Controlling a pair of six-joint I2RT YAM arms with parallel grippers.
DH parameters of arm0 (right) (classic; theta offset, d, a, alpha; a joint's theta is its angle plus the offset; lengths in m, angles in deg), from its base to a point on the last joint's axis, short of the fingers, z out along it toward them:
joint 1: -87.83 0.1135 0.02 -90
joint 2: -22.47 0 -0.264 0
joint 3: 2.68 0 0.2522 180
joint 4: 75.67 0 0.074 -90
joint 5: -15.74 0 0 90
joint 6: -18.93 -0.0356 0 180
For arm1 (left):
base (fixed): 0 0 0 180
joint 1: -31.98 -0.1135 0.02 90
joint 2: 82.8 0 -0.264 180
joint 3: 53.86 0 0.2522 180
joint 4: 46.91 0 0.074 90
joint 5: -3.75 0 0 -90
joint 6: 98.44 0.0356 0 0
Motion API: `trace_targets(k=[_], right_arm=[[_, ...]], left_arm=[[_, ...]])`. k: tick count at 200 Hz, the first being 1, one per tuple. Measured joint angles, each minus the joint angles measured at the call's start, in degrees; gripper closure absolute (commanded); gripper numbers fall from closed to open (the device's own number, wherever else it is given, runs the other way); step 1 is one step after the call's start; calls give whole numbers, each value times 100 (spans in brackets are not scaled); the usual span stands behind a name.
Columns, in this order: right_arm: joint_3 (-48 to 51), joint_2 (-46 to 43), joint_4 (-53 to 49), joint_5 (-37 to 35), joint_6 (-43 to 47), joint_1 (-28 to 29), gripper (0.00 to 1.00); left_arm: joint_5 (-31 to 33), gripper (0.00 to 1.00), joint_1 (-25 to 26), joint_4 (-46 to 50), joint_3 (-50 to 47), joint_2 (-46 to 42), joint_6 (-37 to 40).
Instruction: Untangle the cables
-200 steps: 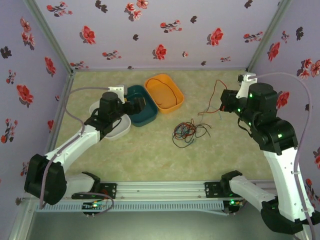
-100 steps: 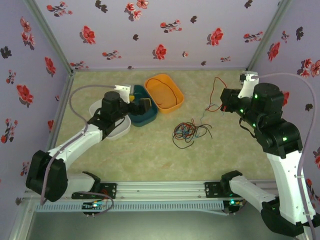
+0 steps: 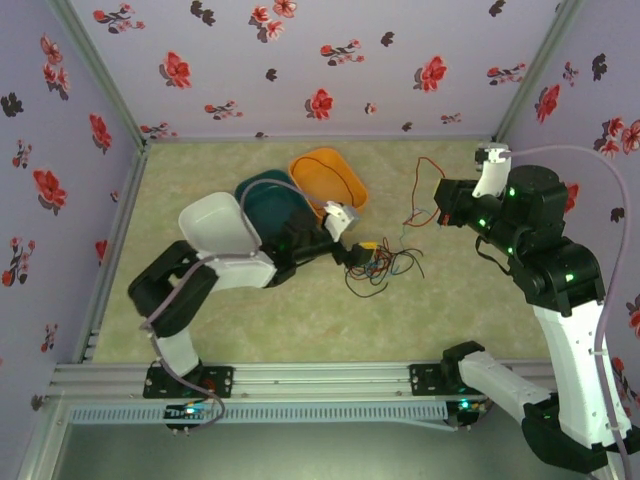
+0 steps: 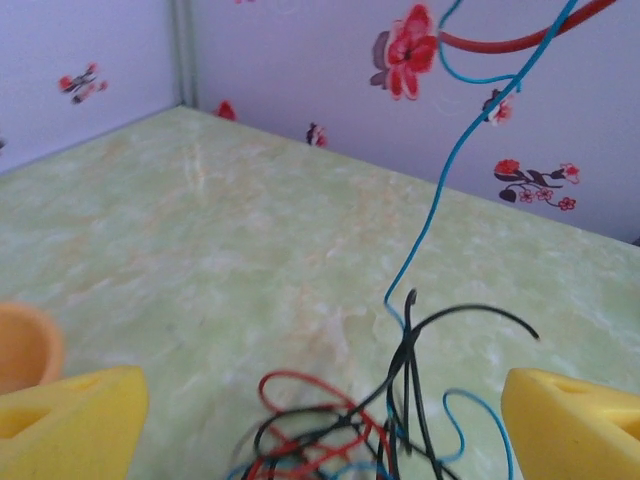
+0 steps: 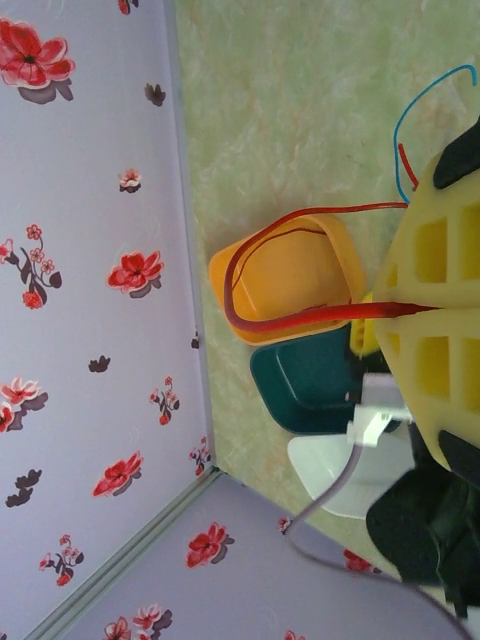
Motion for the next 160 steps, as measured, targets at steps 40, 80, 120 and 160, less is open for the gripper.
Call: trace_targets(k=[40, 80, 120, 160], right_arm=[[-2, 0, 0, 17, -85, 0, 100], [-7, 15, 0, 15, -103, 0, 100], [-107, 122, -2, 2, -101, 0, 100], [-466, 212, -52, -190, -76, 0, 100]], left_arm=[[-59, 13, 262, -393, 1058, 894, 223], [-81, 20, 313, -402, 1825, 1484, 214], [-138, 73, 365, -284, 2166, 1775, 105], [-208, 100, 391, -234, 2166, 1784, -50]])
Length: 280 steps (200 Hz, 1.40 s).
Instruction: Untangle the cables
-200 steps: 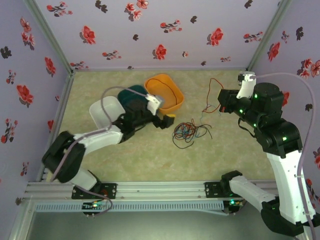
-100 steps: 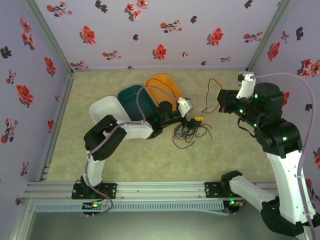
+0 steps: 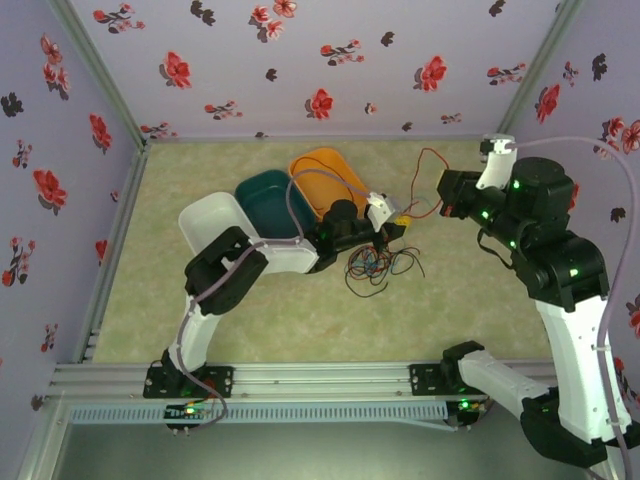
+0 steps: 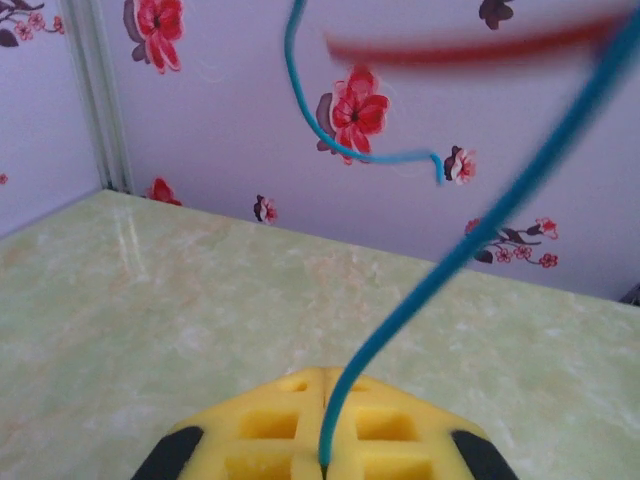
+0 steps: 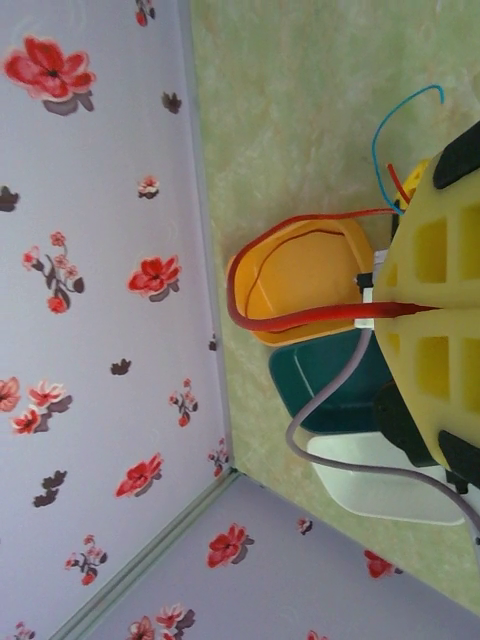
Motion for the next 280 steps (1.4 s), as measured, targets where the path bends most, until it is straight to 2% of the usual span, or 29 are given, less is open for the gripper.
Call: trace_targets(k=[98, 161, 176, 219, 257, 280], right_arm=[[-1054, -24, -76, -1150, 286, 0, 100], [-1073, 332, -81, -1305, 299, 0, 100], [-1021, 468, -79, -1300, 299, 0, 100], [-892, 868, -76, -1115, 293, 0, 100], [-855, 1233, -74, -861, 273, 0, 100], [-848, 1488, -70, -719, 271, 17, 100]], left_arm=[[-2, 100, 155, 343, -271, 0, -197], [-31, 43, 258, 809, -940, -289, -339], [-37, 36, 275, 863, -1097, -527, -372], [98, 23, 293, 848, -1552, -1252, -461], [573, 1, 293, 872, -2122, -1998, -457], [1051, 0, 293, 944, -2476, -2579, -468]])
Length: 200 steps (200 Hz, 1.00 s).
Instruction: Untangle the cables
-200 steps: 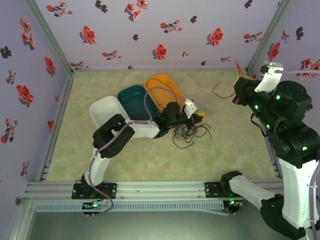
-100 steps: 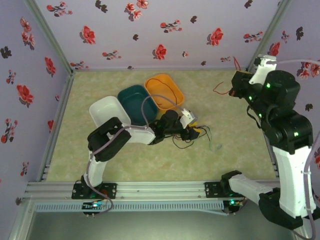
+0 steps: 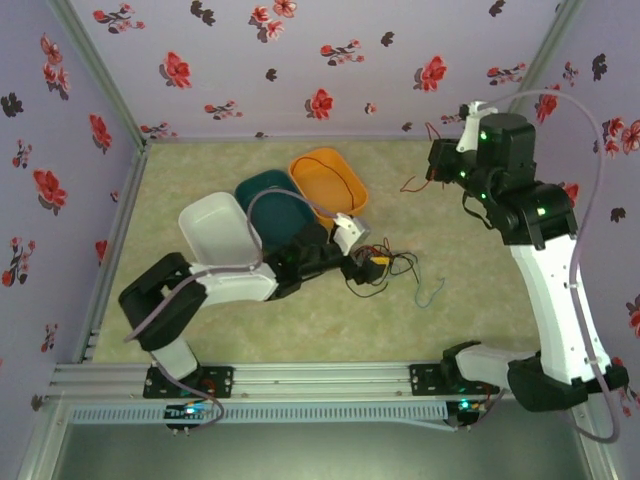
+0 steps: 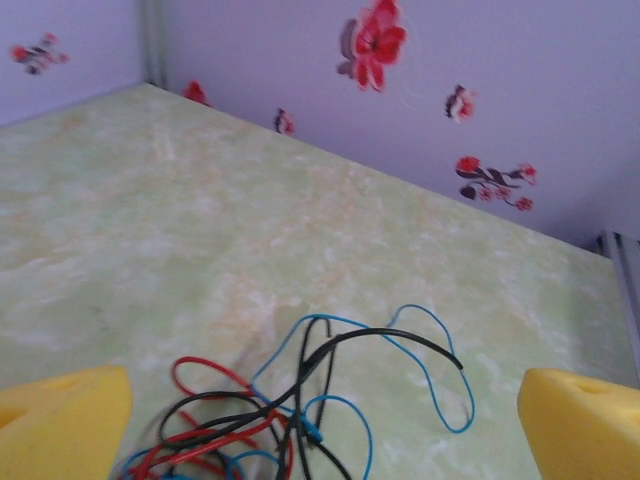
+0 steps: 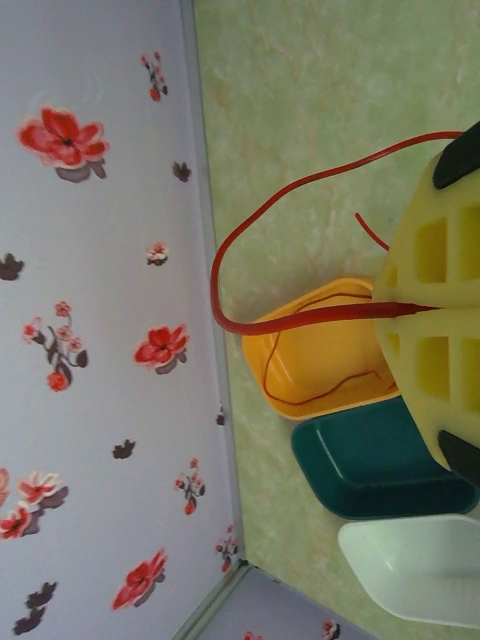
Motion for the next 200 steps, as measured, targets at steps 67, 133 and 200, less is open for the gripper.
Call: trace_targets(k=[67, 133, 200], right_arm=[[-48, 1003, 44, -175, 164, 691, 100], [-881, 2518, 33, -352, 610, 1248, 100], [-1838, 3803, -42, -393, 994, 1370, 100]], left_arm=[[1554, 0, 0, 876, -433, -1657, -7], [3056, 0, -216, 2288, -837, -2994, -299], [3689, 0, -535, 3152, -1163, -3993, -590]])
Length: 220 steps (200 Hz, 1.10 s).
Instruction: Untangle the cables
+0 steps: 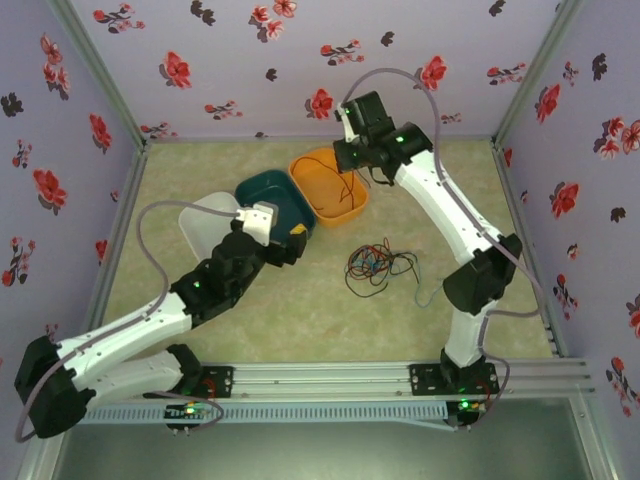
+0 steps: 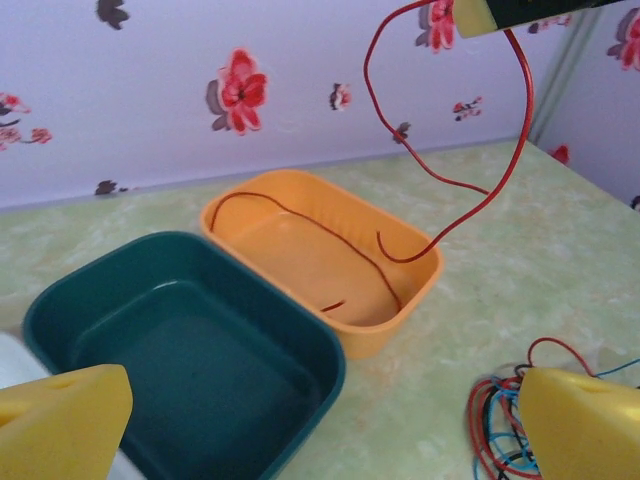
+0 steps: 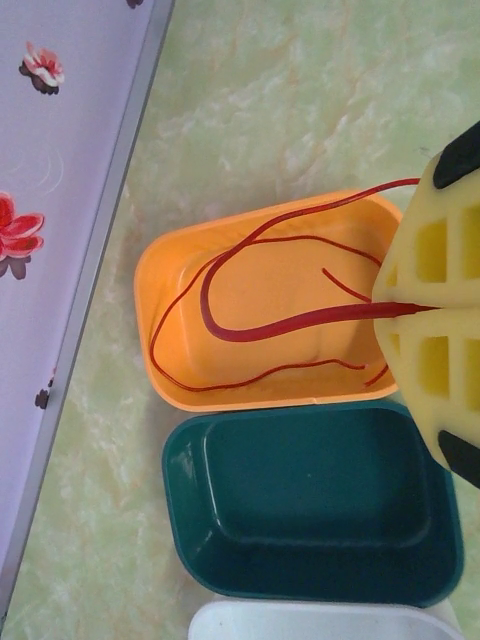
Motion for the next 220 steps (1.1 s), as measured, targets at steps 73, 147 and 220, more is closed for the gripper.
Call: trace_targets(k=[73, 147, 220], right_arm=[[-1235, 1445, -280, -127, 223, 2, 100], [-1438, 2216, -302, -291, 203, 2, 100], [-1434, 2601, 153, -686, 170, 90, 100]], left_arm=[[157, 0, -129, 527, -160, -461, -195], [179, 0, -214, 568, -267, -496, -313], [212, 0, -271, 612, -393, -492, -380]])
